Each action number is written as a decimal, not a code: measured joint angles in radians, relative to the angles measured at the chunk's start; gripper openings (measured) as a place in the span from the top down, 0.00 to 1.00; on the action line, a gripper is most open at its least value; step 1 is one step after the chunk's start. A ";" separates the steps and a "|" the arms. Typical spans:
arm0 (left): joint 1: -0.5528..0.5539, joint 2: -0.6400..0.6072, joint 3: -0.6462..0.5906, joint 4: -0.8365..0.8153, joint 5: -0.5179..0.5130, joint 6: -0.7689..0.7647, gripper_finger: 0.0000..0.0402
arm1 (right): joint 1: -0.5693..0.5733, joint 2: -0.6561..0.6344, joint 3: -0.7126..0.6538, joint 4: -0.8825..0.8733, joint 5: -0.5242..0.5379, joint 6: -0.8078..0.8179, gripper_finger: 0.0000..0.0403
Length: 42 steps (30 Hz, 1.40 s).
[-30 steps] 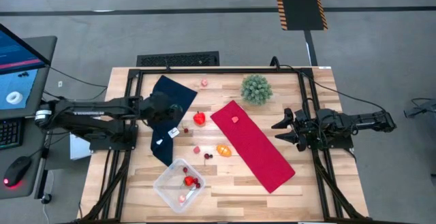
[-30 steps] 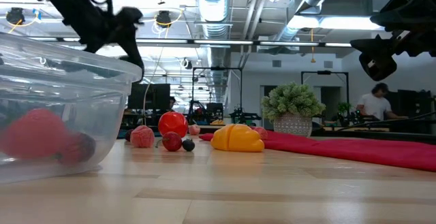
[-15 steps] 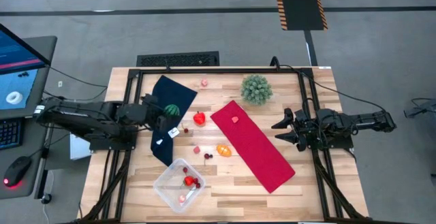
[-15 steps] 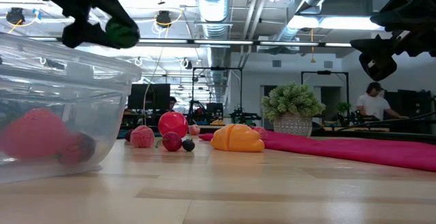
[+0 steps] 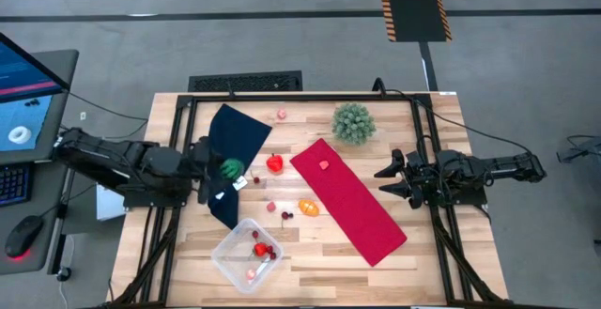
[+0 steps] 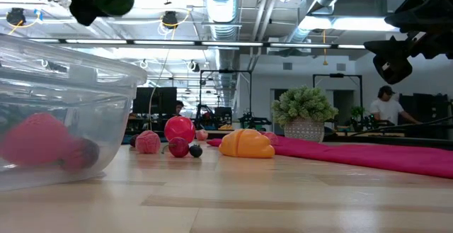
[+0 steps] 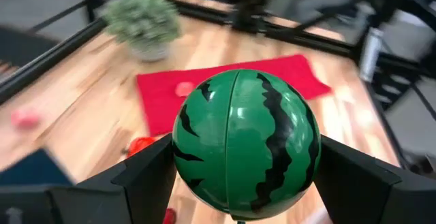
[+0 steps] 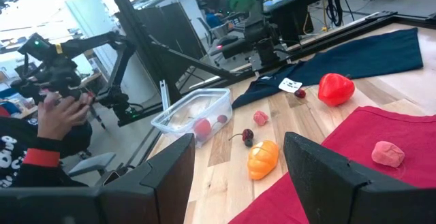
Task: Pick and placing Produce into tupperware
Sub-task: Put the watermelon into the transparent bin
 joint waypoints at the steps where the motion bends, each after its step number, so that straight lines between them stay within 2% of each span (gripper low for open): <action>1: -0.010 -0.004 0.000 0.001 0.007 0.028 0.28 | 0.000 0.000 0.000 0.000 0.000 0.000 0.38; 23: -0.262 -0.008 -0.015 0.109 0.136 0.534 0.28 | 0.000 0.000 0.000 0.000 0.000 0.000 0.38; 30: -0.302 0.037 -0.025 0.127 0.127 0.498 0.28 | 0.000 0.000 0.000 0.000 0.000 0.000 0.38; 42: -0.303 0.246 -0.025 0.178 0.128 0.431 0.28 | 0.000 0.000 0.000 0.000 0.000 0.000 0.38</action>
